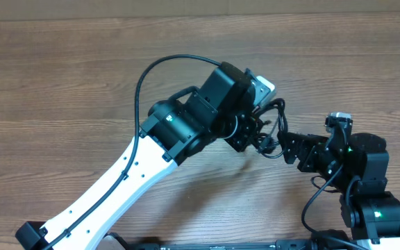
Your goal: Untangle cables
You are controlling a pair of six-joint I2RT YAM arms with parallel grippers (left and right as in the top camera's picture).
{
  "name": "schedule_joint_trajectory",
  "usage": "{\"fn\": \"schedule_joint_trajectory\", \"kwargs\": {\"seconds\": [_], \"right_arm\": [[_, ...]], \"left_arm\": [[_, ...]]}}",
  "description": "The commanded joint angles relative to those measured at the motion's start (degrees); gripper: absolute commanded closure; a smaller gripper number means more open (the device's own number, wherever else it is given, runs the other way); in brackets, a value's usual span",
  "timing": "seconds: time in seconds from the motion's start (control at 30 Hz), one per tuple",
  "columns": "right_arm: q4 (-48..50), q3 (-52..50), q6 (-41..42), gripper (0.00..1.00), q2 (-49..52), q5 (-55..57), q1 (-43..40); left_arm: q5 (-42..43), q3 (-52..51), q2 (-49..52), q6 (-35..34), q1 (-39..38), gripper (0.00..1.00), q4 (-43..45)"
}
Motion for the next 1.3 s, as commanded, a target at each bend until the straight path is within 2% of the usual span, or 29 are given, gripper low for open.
{"fn": "schedule_joint_trajectory", "kwargs": {"seconds": [0.0,0.13,0.3,0.4,0.5,0.63,0.67,0.73,0.97,1.03,1.07,1.2,1.27], "right_arm": [[0.11,0.20,-3.76,0.15,0.24,-0.96,-0.76],[0.11,0.20,-2.29,0.16,0.24,0.33,-0.76],[-1.01,0.20,9.22,0.25,0.24,7.45,-0.76],[-1.01,0.20,14.34,0.27,0.24,7.67,-0.76],[-1.03,0.20,17.18,0.20,0.24,7.67,-0.76],[0.74,0.20,16.70,0.03,0.24,5.01,-0.76],[1.86,0.20,13.16,0.02,0.24,2.19,-0.76],[2.08,0.20,11.96,0.02,0.24,1.42,-0.76],[2.03,0.20,15.08,0.00,0.24,1.62,-0.76],[2.08,0.20,18.14,0.00,0.24,1.70,-0.90],[1.81,0.20,22.58,0.00,0.24,1.92,-1.38],[-0.98,0.17,34.27,0.00,0.26,1.60,-4.70],[-2.19,0.17,38.58,0.00,0.26,-2.56,-8.02]], "left_arm": [[-2.51,1.01,-1.46,-1.62,0.98,0.96,0.35],[-2.47,1.01,-1.46,-2.16,1.49,0.96,0.35],[-1.09,1.01,-1.46,-2.97,3.63,0.96,-0.09],[0.09,1.01,-1.46,-2.91,5.40,0.96,-0.42],[0.98,1.01,-1.46,-2.49,6.97,0.96,-0.31],[2.43,1.01,-1.46,-2.49,8.26,0.96,-0.33],[3.19,1.01,-1.46,-2.47,8.48,0.96,-0.28],[3.58,1.01,-1.46,-2.47,8.63,0.96,-0.26],[5.90,0.98,-1.46,-1.68,8.87,0.96,-0.11],[12.13,1.01,-1.46,4.92,8.94,0.96,0.61],[17.18,1.01,-1.46,10.32,8.92,0.96,0.68],[31.45,1.01,-1.49,24.65,8.94,0.96,-0.13],[35.45,1.01,-1.49,29.29,8.94,0.96,-0.52]]}}
